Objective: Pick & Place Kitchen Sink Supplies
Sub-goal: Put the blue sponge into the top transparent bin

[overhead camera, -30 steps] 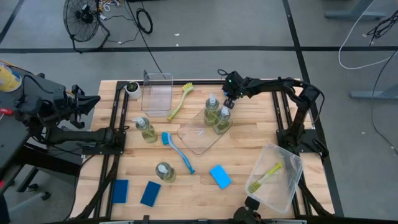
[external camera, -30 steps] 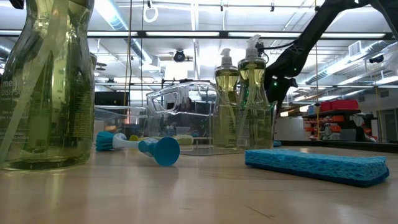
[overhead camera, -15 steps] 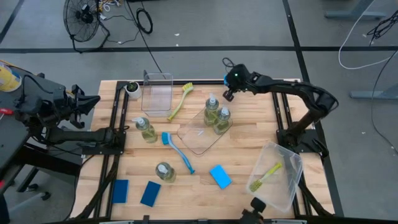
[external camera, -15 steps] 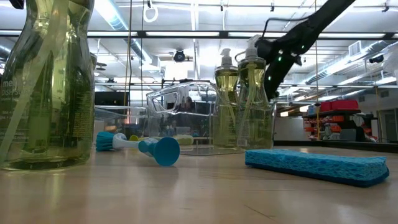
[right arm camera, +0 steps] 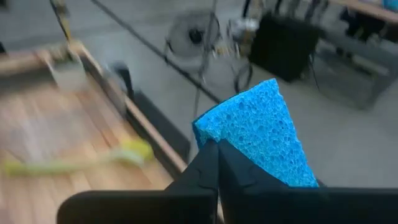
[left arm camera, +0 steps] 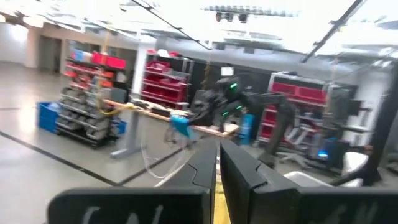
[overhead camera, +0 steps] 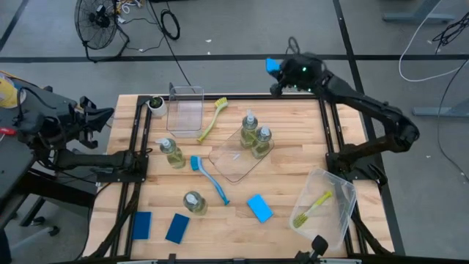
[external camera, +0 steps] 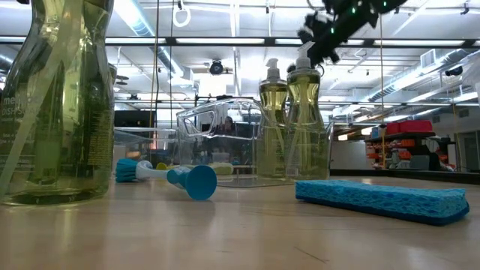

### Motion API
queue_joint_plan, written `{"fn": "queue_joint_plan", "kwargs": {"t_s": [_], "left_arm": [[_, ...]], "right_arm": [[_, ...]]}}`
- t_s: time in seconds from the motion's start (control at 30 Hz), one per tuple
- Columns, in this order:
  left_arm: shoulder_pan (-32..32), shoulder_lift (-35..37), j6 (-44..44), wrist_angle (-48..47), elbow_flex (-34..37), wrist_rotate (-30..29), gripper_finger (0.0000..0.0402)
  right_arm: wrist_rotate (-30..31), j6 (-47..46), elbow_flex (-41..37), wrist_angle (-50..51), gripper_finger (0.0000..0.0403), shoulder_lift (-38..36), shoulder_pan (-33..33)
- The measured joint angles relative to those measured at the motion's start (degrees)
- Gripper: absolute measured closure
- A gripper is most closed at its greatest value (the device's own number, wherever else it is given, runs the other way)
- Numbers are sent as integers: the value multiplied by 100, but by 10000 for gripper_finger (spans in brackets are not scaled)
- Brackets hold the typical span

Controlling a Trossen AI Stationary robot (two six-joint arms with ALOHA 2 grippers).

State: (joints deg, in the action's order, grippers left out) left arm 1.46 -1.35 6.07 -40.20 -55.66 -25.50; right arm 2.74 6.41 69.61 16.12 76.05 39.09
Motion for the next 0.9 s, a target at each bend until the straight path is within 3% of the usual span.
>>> {"fn": "queue_joint_plan", "kwargs": {"t_s": [0.27,0.63,0.77,0.9], "left_arm": [[3,-514,-775,955,15,-279,376],[3,-1418,-980,1692,18,-136,374],[1,-1699,-998,2059,16,49,348],[-1,-1914,-1022,2188,15,75,291]], "right_arm": [[-1311,-594,1099,-425,403,60,-115],[-3514,-2647,1219,-2465,403,277,-175],[-4121,-3470,1221,-3631,403,599,-249],[-4582,-4212,1221,-4554,403,1012,-288]]}}
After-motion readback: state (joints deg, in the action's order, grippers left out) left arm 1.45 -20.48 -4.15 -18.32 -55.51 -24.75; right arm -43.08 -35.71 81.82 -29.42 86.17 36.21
